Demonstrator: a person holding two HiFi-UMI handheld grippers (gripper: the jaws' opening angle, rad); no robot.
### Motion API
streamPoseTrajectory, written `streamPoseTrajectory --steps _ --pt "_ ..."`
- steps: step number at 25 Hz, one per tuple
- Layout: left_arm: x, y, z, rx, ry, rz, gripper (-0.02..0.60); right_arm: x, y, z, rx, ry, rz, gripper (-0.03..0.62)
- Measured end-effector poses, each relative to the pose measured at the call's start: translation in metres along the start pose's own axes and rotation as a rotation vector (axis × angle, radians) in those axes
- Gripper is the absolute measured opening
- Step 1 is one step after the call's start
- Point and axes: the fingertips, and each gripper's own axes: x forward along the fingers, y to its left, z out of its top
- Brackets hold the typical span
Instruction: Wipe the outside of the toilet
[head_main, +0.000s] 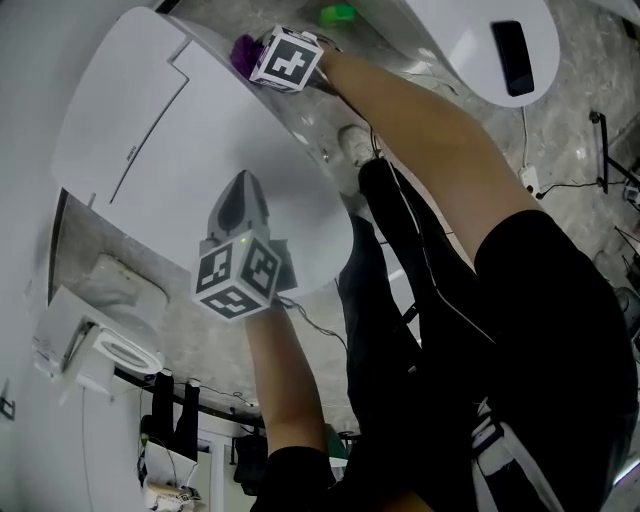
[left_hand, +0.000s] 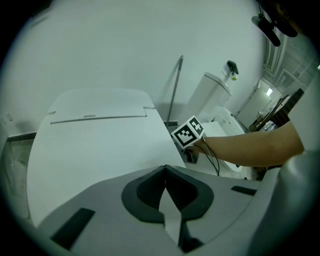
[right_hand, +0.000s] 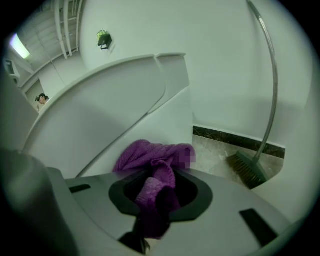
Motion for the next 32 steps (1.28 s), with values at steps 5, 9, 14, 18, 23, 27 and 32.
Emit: streamPoseTrajectory --steps 5,9,14,18,23,27,32 --pt "-0.014 0.002 -0.033 0.006 0.018 -0.017 0.006 -0.017 0.027 -0.036 0.022 0.007 0.009 0.089" --pt "-0.020 -0.004 -0.053 0.041 0.033 -0.036 0.005 -0.032 0.052 -0.067 0.045 0.017 0.012 0.087" --pt "-0.022 -0.025 -0.072 0.067 0.051 -0.083 0.005 -0.046 0.076 -0.101 0.111 0.013 0.003 0.087" --pt "-0.021 -0.034 -0.087 0.079 0.056 -0.102 0.005 -0.057 0.099 -0.119 0.084 0.013 0.006 0.087" --pt "-0.026 -0.049 -0.117 0.108 0.090 -0.119 0.006 -0.070 0.124 -0.156 0.160 -0.010 0.005 0.087" --pt "-0.035 -0.054 -0.140 0.113 0.089 -0.116 0.006 -0.081 0.153 -0.182 0.176 -0.049 0.002 0.087" --pt "-0.045 -0.066 -0.165 0.103 0.060 -0.096 0.006 -0.099 0.180 -0.201 0.073 -0.073 -0.029 0.087"
